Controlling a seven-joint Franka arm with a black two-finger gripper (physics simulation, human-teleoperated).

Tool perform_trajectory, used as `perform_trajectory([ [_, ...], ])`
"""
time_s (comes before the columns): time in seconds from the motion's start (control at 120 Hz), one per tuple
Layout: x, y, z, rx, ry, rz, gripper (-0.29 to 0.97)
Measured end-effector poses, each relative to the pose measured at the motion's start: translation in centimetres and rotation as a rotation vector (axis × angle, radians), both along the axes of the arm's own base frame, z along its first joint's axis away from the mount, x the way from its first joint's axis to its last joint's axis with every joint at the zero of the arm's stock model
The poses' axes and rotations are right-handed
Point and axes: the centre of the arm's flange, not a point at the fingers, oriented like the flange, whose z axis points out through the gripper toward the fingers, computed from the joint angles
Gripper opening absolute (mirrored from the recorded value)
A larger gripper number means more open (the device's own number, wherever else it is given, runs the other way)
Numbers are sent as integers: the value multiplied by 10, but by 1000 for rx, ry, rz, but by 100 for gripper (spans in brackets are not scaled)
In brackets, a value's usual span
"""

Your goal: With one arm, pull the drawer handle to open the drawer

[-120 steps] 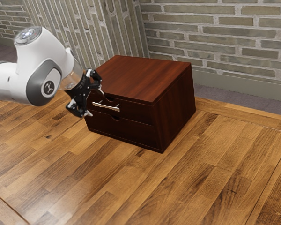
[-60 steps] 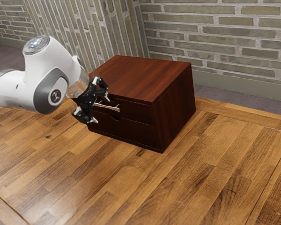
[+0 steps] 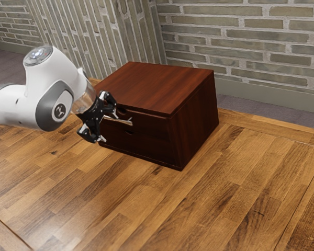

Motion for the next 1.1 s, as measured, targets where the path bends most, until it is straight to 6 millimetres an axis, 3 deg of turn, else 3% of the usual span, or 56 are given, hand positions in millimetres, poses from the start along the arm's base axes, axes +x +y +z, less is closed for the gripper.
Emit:
perform_trajectory([
  [0.55, -15, 2, -7, -28, 15, 12, 52],
  [0.908, -44, 6, -5, -55, 11, 30, 52],
  [1.1, -48, 8, -9, -55, 27, 38, 52],
])
